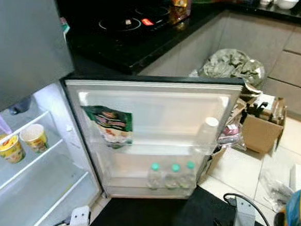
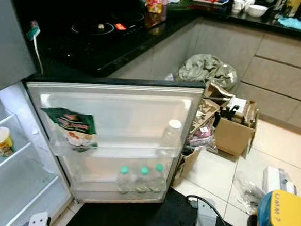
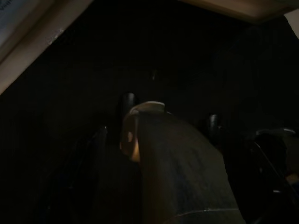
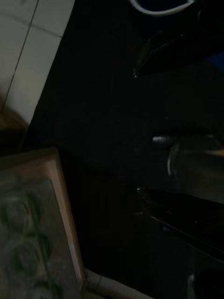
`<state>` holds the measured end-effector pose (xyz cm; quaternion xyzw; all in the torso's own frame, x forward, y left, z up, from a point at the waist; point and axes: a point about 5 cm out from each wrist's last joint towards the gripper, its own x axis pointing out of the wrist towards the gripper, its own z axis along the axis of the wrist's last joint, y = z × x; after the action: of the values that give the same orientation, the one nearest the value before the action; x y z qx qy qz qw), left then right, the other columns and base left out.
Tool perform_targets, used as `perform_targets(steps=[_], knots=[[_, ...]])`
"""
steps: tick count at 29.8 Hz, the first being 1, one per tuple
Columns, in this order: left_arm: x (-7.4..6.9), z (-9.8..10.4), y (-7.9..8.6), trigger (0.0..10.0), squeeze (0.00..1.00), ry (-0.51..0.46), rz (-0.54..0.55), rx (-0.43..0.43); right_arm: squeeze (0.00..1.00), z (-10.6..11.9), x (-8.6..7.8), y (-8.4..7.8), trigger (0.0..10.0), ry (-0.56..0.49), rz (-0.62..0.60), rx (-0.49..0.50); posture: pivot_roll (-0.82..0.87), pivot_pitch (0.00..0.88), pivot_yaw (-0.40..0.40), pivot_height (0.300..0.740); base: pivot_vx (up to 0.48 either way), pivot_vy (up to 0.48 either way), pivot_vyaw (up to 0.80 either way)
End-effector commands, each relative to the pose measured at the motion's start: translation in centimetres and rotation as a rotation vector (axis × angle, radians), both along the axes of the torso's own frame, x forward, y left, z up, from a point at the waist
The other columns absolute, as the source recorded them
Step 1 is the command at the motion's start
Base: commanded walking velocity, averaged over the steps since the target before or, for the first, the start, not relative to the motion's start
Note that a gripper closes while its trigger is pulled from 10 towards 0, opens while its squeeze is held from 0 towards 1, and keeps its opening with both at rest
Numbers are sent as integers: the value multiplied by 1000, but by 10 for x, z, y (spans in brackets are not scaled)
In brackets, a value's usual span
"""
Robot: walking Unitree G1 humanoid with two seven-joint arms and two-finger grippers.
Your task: Restocking fridge
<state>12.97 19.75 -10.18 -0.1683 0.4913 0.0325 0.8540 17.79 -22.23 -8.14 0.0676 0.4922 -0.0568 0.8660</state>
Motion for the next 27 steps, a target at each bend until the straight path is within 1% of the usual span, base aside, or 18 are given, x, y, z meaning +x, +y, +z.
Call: perform_targets(steps=[1, 4, 5, 7, 13, 16, 27], knots=[[-5, -2, -1, 10000, 0, 21, -1, -5, 0, 2, 3, -3, 10000, -12, -5, 3, -36, 0, 17, 740, 0, -465, 0], [-6, -2, -1, 10000, 0, 23, -1, -5, 0, 2, 3, -3, 10000, -11, 1, 3, -36, 0, 17, 740, 0, -465, 0], [-7, -3, -2, 10000, 0, 25, -1, -6, 0, 2, 3, -1, 10000, -17, 31, 27, -39, 0, 20, 740, 0, -465, 738], [-7, -3, -2, 10000, 0, 27, -1, -6, 0, 2, 2, 2, 10000, -19, 60, 44, -39, 0, 20, 740, 0, -465, 731], [-10, -3, -1, 10000, 0, 34, 5, -6, 0, 0, 0, 4, 10000, -12, 80, 45, -38, 0, 20, 740, 0, -465, 728], [-9, -3, 0, 10000, 0, 31, 23, -11, 0, 0, 0, 4, 10000, -10, 88, 45, -36, 0, 22, 740, 0, 0, 731], [-5, -2, 1, 10000, 0, 22, 27, -13, 0, 0, -1, 1, 10000, -8, 105, 43, -41, 0, 23, 740, 0, 0, 731]])
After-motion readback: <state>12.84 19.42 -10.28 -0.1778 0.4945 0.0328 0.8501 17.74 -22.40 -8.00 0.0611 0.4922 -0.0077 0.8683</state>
